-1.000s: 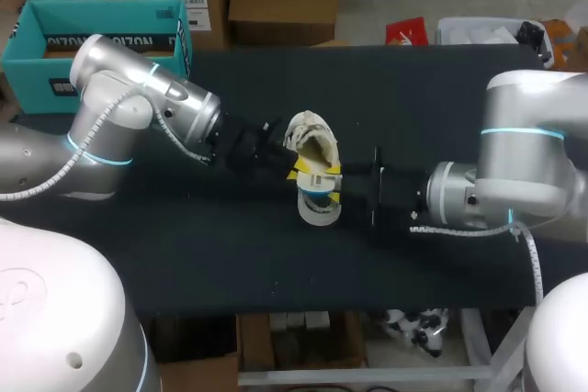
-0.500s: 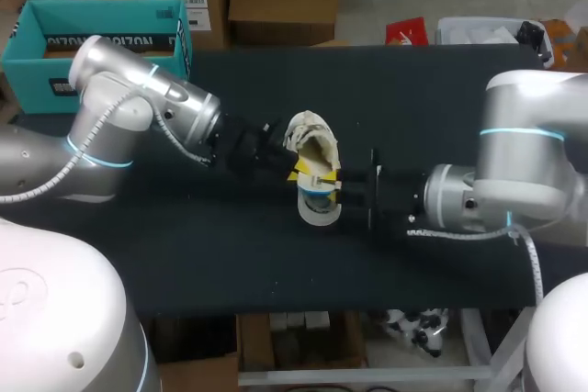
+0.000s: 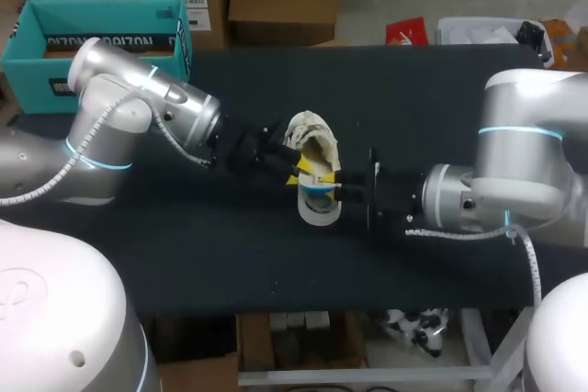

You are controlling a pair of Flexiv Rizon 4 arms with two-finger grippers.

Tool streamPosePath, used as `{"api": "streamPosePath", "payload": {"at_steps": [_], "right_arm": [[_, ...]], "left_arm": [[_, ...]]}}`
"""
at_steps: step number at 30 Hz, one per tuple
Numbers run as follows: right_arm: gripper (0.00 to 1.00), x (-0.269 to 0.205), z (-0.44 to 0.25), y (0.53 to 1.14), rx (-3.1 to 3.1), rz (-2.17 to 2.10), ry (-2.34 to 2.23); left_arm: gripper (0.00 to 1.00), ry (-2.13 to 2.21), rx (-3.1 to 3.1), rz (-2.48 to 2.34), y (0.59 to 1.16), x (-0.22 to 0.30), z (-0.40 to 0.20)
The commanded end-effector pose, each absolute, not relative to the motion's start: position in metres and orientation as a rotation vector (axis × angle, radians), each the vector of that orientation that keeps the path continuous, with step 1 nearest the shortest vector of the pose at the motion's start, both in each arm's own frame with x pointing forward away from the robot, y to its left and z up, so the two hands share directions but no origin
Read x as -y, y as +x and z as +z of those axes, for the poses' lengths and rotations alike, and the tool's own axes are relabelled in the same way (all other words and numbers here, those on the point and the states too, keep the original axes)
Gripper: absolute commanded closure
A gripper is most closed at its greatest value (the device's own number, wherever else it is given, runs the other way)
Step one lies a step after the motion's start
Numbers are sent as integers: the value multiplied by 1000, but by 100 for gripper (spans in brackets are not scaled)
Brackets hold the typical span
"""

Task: Open the shoe tongue, take the insole out of the shoe, put the insole back into the shoe, and pack the shoe into the shoebox

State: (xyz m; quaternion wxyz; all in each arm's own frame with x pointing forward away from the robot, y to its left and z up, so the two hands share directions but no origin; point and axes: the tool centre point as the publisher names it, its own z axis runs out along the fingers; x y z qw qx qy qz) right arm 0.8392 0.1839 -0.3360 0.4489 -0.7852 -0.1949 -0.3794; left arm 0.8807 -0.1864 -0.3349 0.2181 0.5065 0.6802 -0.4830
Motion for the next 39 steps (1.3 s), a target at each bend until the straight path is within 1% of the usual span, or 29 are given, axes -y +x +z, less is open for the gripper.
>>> {"api": "streamPosePath", "payload": {"at_steps": [1, 2, 3, 10, 18, 26, 30, 31, 32, 33, 34, 35, 36, 38, 39], "right_arm": [[100, -184, -339, 838, 472, -951, -1943], [100, -184, -339, 838, 471, -952, -1944], [100, -184, -340, 839, 470, -951, -1944], [100, -187, -342, 848, 485, -950, -1949], [100, -192, -348, 869, 519, -941, -1951], [100, -185, -359, 882, 515, -919, -1977], [100, -181, -361, 879, 502, -913, -1976], [90, -181, -360, 876, 500, -915, -1976], [63, -180, -359, 874, 497, -920, -1979], [54, -179, -357, 870, 491, -925, -1985], [51, -178, -355, 866, 487, -931, -1995], [38, -176, -353, 862, 486, -935, -1999], [35, -175, -351, 857, 482, -943, -2005], [38, -172, -347, 848, 479, -961, -2014], [41, -171, -345, 845, 477, -966, -2026]], "left_arm": [[74, 1382, -1850, -1335, 869, 178, -327], [92, 1381, -1844, -1334, 868, 178, -325], [100, 1384, -1837, -1332, 867, 179, -324], [100, 1413, -1837, -1316, 869, 187, -329], [100, 1382, -1871, -1295, 887, 186, -340], [100, 1366, -1895, -1307, 894, 191, -350], [100, 1366, -1897, -1311, 894, 192, -350], [100, 1366, -1895, -1313, 894, 192, -350], [100, 1366, -1894, -1313, 893, 191, -349], [100, 1365, -1893, -1313, 893, 191, -349], [100, 1363, -1891, -1314, 893, 190, -348], [100, 1362, -1891, -1315, 893, 190, -348], [100, 1360, -1890, -1314, 893, 190, -348], [100, 1357, -1890, -1313, 893, 189, -348], [100, 1356, -1891, -1312, 893, 189, -348]]}}
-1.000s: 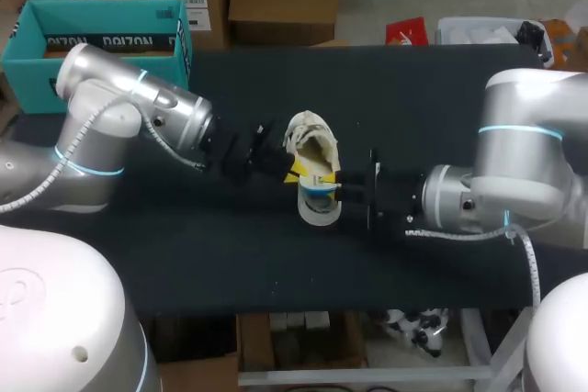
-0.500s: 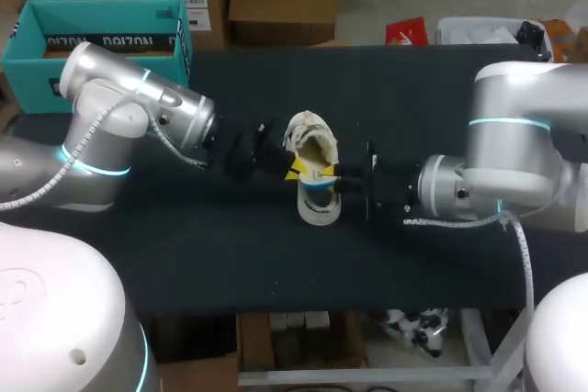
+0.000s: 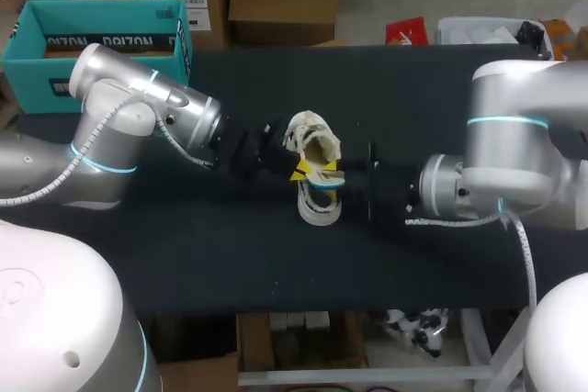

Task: Open the shoe tongue, take the insole out of the shoe, put the insole back into the shoe, and pack the shoe into the shoebox

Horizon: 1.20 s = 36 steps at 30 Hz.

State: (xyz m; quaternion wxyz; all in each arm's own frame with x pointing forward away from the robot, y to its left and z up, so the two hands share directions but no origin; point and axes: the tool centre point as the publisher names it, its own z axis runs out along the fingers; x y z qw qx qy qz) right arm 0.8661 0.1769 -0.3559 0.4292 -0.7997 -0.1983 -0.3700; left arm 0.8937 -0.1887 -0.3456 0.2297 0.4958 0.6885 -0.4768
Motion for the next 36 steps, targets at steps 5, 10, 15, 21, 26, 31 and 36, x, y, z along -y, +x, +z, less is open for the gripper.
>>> {"api": "streamPosePath", "payload": {"at_steps": [5, 10, 15, 21, 26, 31, 36], "right_arm": [[51, -170, -338, 831, 474, -994, -2048], [62, -178, -341, 833, 470, -999, -2044], [100, -182, -342, 836, 474, -996, -2032], [100, -185, -341, 835, 482, -996, -2035], [100, -184, -341, 833, 478, -1004, -2045], [100, -185, -341, 833, 473, -1004, -2049], [100, -186, -342, 835, 468, -1004, -2049]], "left_arm": [[100, 1345, -1898, -1311, 893, 187, -348], [100, 1346, -1899, -1310, 892, 188, -348], [100, 1346, -1899, -1311, 891, 188, -348], [71, 1345, -1886, -1321, 884, 184, -341], [44, 1356, -1838, -1345, 872, 186, -333], [100, 1368, -1820, -1347, 868, 190, -331], [100, 1380, -1828, -1341, 869, 196, -334]]}}
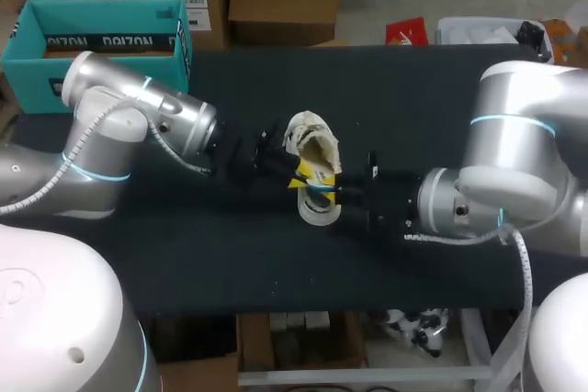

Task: Open the shoe tongue, take the insole out of the shoe, put the insole back into the shoe, and pack the shoe into the shoebox

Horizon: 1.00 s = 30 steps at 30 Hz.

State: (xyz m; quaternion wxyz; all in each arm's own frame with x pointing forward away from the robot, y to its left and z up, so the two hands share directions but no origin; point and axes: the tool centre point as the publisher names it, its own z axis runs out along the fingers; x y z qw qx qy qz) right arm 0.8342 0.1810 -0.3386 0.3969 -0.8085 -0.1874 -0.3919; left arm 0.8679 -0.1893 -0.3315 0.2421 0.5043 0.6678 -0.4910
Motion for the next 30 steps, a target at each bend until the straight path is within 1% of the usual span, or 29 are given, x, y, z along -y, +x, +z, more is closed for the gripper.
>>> {"api": "streamPosePath", "payload": {"at_steps": [1, 13, 22, 23, 24, 25, 27, 28, 30], "right_arm": [[100, -186, -342, 836, 468, -1003, -2050], [100, -191, -359, 870, 496, -944, -2066], [100, -186, -359, 869, 500, -934, -2093], [100, -185, -360, 869, 498, -932, -2096], [100, -185, -360, 868, 499, -926, -2109], [100, -185, -360, 868, 502, -923, -2114], [100, -186, -360, 868, 512, -918, -2136], [100, -186, -360, 867, 519, -917, -2142], [100, -185, -359, 865, 529, -910, -2158]], "left_arm": [[100, 1380, -1831, -1338, 870, 196, -335], [100, 1336, -1890, -1320, 892, 192, -349], [100, 1357, -1893, -1336, 887, 192, -350], [78, 1359, -1892, -1337, 886, 192, -349], [62, 1361, -1891, -1339, 885, 192, -348], [50, 1364, -1889, -1342, 884, 192, -346], [9, 1369, -1888, -1340, 882, 189, -341], [0, 1370, -1887, -1339, 881, 187, -339], [0, 1374, -1887, -1333, 880, 181, -332]]}}
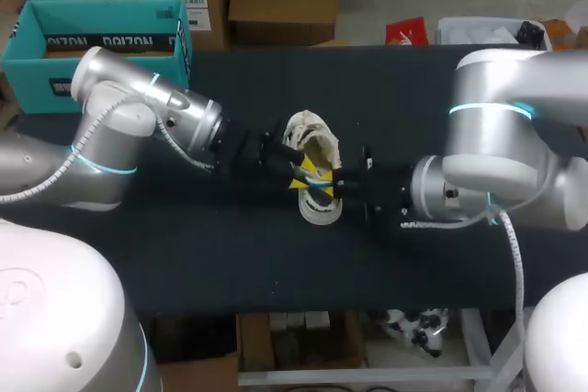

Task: Open the shoe tongue, take the insole out of the shoe, put the insole back into the shoe, and pack the shoe into the shoebox

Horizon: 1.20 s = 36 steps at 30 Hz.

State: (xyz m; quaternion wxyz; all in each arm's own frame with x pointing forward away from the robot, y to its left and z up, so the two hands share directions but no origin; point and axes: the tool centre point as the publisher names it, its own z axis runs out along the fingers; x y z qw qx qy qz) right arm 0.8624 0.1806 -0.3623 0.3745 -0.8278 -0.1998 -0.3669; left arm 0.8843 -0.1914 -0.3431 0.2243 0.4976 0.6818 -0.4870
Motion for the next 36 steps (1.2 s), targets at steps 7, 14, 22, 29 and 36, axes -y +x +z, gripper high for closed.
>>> {"api": "streamPosePath", "payload": {"at_steps": [7, 14, 22, 29, 36], "right_arm": [[100, -182, -374, 859, 542, -843, -2237], [100, -182, -377, 853, 566, -791, -2317], [60, -179, -363, 842, 588, -790, -2377], [65, -176, -349, 829, 611, -789, -2423], [100, -183, -337, 827, 658, -808, -2415]], "left_arm": [[0, 1353, -1920, -1280, 877, 150, -306], [0, 1292, -1956, -1227, 877, 114, -281], [0, 1223, -1972, -1158, 874, 88, -259], [0, 1184, -1983, -1136, 871, 79, -255], [0, 1157, -2027, -1114, 869, 69, -248]]}}
